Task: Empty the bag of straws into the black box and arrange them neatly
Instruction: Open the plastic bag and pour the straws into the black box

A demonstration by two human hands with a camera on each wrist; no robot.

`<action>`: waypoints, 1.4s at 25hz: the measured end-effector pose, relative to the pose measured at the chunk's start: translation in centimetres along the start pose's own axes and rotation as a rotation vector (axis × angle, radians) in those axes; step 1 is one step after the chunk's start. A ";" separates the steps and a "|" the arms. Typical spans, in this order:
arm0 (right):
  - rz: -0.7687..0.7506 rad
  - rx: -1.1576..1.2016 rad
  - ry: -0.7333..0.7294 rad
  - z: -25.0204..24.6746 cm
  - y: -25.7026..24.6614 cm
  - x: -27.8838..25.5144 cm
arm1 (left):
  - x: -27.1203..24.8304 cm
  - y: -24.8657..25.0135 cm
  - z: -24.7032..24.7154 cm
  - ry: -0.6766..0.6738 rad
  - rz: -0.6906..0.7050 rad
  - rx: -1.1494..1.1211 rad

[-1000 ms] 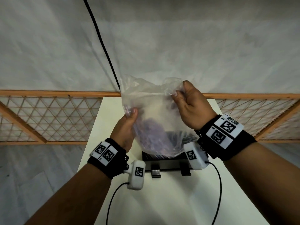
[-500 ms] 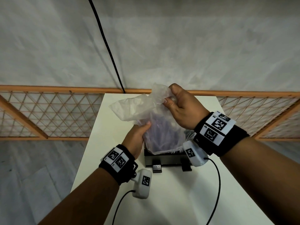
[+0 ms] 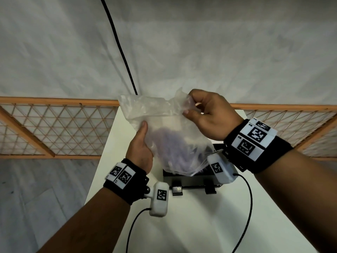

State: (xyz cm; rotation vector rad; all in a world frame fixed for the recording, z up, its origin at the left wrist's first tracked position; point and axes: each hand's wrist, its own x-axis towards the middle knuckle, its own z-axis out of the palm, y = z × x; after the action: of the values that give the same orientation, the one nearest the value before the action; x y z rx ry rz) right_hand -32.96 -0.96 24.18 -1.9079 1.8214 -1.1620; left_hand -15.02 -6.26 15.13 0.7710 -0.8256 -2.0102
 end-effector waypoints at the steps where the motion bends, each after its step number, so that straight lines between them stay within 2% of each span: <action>1: -0.010 0.005 0.015 -0.1 -0.3 0.2 | 0.1 0.0 -0.4 0.009 0.001 0.006; 4: -0.025 0.073 0.127 -0.5 -0.8 1.0 | 0.9 -0.2 -1.3 0.022 0.087 0.027; 6: -0.062 0.103 0.170 -1.0 -1.2 1.5 | 1.2 0.0 -1.6 -0.021 0.205 0.061; 7: -0.091 0.099 0.193 -1.4 -1.5 1.7 | 1.2 0.4 -1.7 -0.022 0.277 0.152; 9: -0.157 0.062 0.250 -1.9 -2.3 2.0 | 0.8 2.1 -1.3 0.018 0.388 0.512; 11: -0.205 -0.015 0.303 -2.5 -2.9 2.2 | 0.6 3.8 -0.8 0.172 0.433 0.978; 12: -0.217 -0.033 0.316 -2.7 -3.2 2.2 | 0.5 4.7 -0.3 0.258 0.445 1.105; 13: -0.216 -0.014 0.317 -2.8 -3.2 2.2 | 0.2 5.5 0.3 0.278 0.463 1.094; 14: -0.198 0.040 0.303 -2.9 -3.3 2.1 | -0.2 6.0 1.0 0.241 0.475 0.987; 16: -0.123 0.241 0.219 -2.9 -3.7 1.8 | -1.3 6.4 2.7 0.063 0.449 0.742; 18: -0.040 0.522 0.113 -2.7 -4.4 1.4 | -1.5 6.2 3.6 -0.144 0.461 0.730; 19: 0.001 0.674 0.072 -2.5 -4.8 1.2 | -1.5 5.8 3.9 -0.195 0.468 0.740; 22: 0.159 0.962 0.020 -2.3 -4.8 0.9 | -0.9 5.0 4.4 -0.103 0.528 0.755; 23: 0.221 0.949 0.033 -2.2 -4.6 0.7 | -0.9 5.0 4.5 -0.071 0.571 0.748; 25: 0.254 0.673 0.132 -2.1 -3.4 0.3 | -1.4 5.4 4.5 -0.013 0.585 0.674; 26: 0.205 0.469 0.206 -2.3 -2.8 0.0 | -1.3 5.5 4.3 0.015 0.572 0.650; 28: -0.005 0.133 0.350 -2.4 -1.9 -0.6 | -1.9 5.9 4.4 0.037 0.567 0.586; 30: -0.228 -0.044 0.407 -1.8 -1.6 -0.8 | -2.4 6.0 4.7 -0.005 0.519 0.453; 32: -0.345 -0.150 0.332 -0.8 -1.9 -1.0 | -3.1 6.2 5.3 -0.163 0.385 0.270; 33: -0.370 -0.165 0.253 -0.2 -2.1 -1.1 | -3.3 6.0 5.5 -0.231 0.352 0.271; 34: -0.375 -0.156 0.165 0.2 -2.3 -1.3 | -3.5 5.7 5.5 -0.250 0.371 0.320; 35: -0.363 -0.137 0.079 0.4 -2.3 -1.6 | -3.4 5.7 5.2 -0.180 0.435 0.393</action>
State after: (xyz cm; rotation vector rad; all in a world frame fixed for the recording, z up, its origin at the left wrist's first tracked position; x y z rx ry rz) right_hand -30.85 0.82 24.88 -2.3778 1.6755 -1.2634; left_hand -14.75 -4.56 23.38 0.5624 -1.3909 -1.5601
